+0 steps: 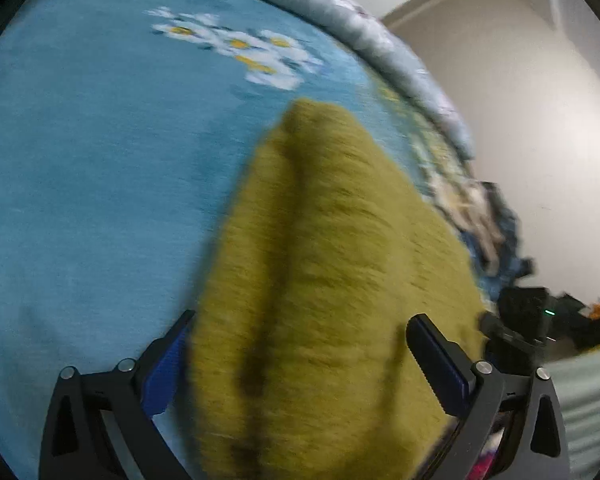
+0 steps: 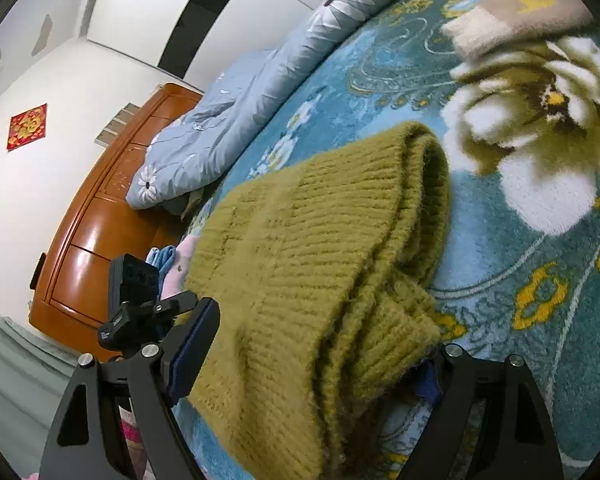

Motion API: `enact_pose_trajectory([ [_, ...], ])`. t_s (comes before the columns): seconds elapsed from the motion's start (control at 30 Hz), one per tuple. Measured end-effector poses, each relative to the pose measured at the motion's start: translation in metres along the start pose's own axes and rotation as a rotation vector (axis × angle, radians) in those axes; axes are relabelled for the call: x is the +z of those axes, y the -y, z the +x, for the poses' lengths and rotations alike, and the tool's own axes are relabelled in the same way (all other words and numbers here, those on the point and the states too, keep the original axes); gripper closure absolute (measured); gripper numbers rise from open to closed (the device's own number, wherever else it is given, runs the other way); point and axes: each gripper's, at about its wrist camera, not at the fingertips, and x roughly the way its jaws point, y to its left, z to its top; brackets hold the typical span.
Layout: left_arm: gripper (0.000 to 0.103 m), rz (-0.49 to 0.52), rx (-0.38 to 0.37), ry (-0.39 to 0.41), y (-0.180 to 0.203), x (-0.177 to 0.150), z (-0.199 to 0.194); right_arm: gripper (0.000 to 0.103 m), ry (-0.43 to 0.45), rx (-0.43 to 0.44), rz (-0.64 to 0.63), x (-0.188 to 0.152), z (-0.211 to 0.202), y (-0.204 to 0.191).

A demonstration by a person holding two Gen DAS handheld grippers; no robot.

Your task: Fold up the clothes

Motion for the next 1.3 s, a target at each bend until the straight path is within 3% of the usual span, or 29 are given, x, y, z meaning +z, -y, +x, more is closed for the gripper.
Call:
enact_pose_trajectory([
  [0.17,0.002,0.04,-0.058,0.001,0.005,-0.005,0.001,0.031,0.012,0.015,0.009,-0.002,-0.004,0.006],
  [0.23,0.008,0.004,-0.093,0.023,0.0,-0.006,-0.002,0.043,0.012,0.012,0.005,-0.002,-0.004,0.006],
  [0.3,0.027,-0.011,-0.063,0.04,-0.003,-0.008,-0.004,0.046,0.004,0.005,-0.003,-0.003,-0.002,0.006],
  [0.43,0.041,0.006,0.013,0.076,-0.001,-0.013,-0.009,0.06,0.005,0.005,-0.002,-0.004,-0.003,0.008],
  [0.6,0.063,0.045,0.063,0.121,0.018,-0.023,-0.016,0.066,0.015,0.007,-0.023,-0.008,-0.01,-0.004],
  [0.9,0.065,0.131,0.1,0.172,0.053,-0.057,-0.054,0.067,0.003,0.026,-0.099,-0.023,-0.028,-0.05],
  [1.3,0.065,0.086,0.081,0.285,0.045,-0.109,-0.132,0.067,-0.045,0.045,-0.221,-0.055,-0.03,-0.128],
])
